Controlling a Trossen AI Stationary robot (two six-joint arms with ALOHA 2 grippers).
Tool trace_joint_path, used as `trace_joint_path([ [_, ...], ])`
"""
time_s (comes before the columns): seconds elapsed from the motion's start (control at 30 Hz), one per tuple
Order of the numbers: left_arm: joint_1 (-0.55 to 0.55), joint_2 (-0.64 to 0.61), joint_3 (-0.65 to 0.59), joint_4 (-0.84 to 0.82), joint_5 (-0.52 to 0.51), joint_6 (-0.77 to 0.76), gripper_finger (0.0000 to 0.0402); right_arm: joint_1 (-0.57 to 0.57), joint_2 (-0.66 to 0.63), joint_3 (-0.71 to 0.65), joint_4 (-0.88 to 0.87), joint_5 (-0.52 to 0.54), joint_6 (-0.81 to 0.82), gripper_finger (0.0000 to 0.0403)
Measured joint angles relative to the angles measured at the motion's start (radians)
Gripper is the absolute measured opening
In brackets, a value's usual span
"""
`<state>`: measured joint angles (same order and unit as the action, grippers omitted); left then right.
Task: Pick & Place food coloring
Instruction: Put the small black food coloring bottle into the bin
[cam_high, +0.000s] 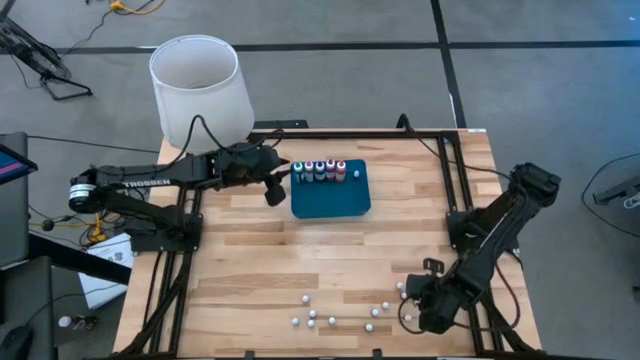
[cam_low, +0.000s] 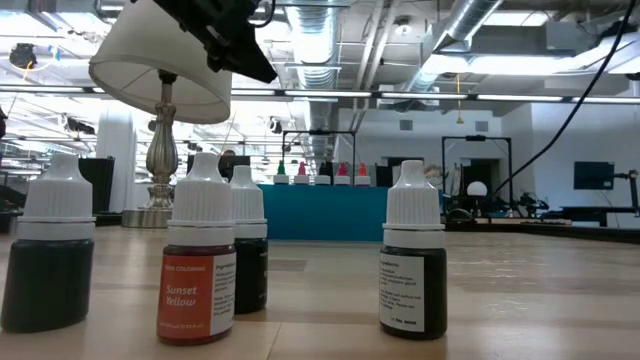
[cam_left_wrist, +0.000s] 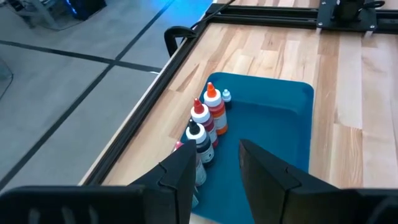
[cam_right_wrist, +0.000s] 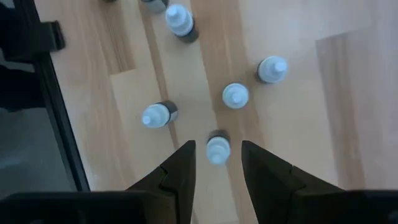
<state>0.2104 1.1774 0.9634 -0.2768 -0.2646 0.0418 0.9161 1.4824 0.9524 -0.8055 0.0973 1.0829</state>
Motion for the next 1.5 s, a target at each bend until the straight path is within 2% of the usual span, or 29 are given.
trace_joint_path([
  [0.53, 0.0, 0.0, 0.0, 0.002, 0.002, -0.022, 0.0114, 0.006, 0.108, 0.001, 0.008, -0.034, -0.007, 0.0118],
  [1.2, 0.0, 0.0, 0.0, 0.0, 0.001, -0.027, 0.0114, 0.006, 0.11, -0.013, 0.022, -0.047, -0.009, 0.0117],
  [1.5, 0.0, 0.0, 0.0, -0.001, 0.001, -0.034, 0.0114, 0.006, 0.11, -0.013, 0.027, -0.047, -0.009, 0.0071],
])
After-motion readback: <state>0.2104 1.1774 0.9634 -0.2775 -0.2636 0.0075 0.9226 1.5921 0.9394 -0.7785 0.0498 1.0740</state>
